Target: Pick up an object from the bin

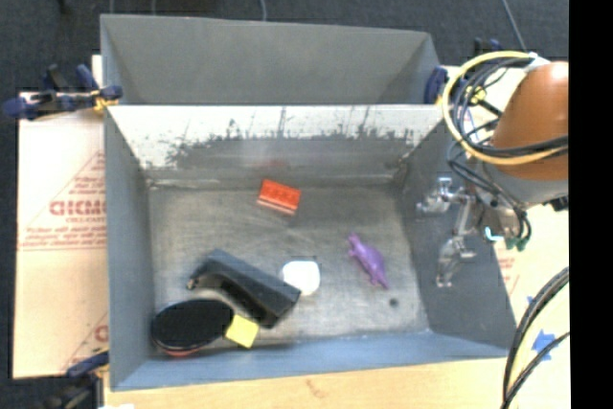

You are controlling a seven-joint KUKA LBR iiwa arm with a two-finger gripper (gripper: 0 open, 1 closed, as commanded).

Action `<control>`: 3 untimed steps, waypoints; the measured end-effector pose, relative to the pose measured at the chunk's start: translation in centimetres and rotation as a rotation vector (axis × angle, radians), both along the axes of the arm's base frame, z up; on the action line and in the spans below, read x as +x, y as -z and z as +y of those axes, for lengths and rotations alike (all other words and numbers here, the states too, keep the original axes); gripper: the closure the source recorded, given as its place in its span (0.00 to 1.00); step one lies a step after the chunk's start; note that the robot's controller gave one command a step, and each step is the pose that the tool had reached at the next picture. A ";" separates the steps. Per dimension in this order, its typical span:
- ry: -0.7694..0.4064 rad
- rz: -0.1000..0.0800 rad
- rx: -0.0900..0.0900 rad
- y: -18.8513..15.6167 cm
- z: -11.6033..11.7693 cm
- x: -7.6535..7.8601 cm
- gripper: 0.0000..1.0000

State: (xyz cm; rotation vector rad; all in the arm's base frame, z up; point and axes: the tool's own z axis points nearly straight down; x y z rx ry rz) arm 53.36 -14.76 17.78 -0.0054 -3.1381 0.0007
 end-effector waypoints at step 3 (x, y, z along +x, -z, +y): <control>-0.256 -0.003 0.001 7.6 5.1 -2.4 0.00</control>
Offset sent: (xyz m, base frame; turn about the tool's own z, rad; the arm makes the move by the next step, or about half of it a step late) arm -0.0389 0.0484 -0.0884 -0.1041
